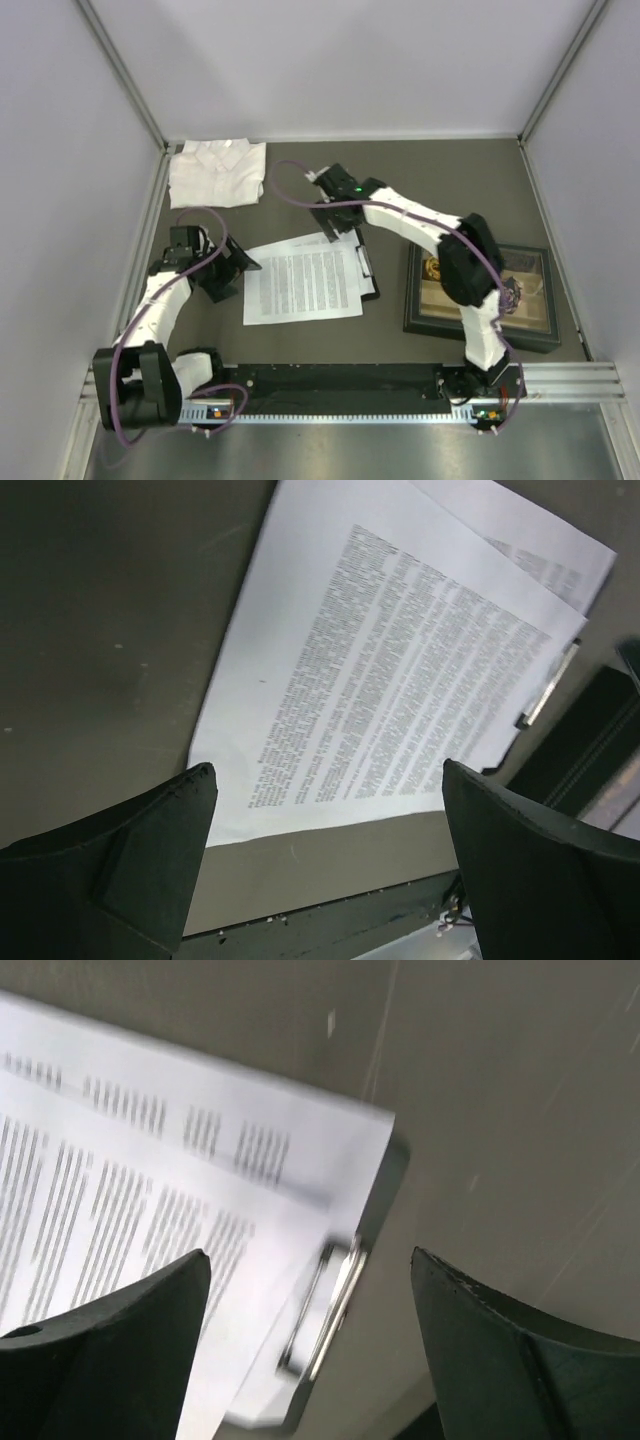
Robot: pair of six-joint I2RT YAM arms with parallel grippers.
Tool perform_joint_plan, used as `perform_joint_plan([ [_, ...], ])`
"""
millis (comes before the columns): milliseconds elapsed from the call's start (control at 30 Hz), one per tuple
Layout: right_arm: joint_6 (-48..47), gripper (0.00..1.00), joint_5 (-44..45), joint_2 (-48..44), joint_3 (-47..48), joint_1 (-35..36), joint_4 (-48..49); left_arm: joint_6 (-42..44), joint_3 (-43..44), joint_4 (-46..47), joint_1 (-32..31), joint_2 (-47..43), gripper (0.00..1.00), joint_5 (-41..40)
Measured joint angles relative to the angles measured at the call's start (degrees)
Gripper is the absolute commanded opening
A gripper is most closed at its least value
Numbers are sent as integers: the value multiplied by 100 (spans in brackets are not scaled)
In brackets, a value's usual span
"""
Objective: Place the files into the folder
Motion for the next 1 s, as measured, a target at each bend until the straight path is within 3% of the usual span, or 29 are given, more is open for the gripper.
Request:
perform_joint_plan([
  [133, 1106, 78, -833, -1537, -2026, -142, 391, 0, 291, -138, -2, 605, 97, -323],
  [300, 1812, 77, -1128, -2402, -3303, 935, 586, 9, 509, -68, -20, 1351, 97, -337],
  [533, 2686, 77, -1130, -2411, -3939, 2328, 1003, -35, 472, -15, -24, 1355, 97, -437],
  [1000, 3390, 80, -636, -1637, -3711, 2640, 1937, -315, 160, 66, -24, 1029, 98, -570],
])
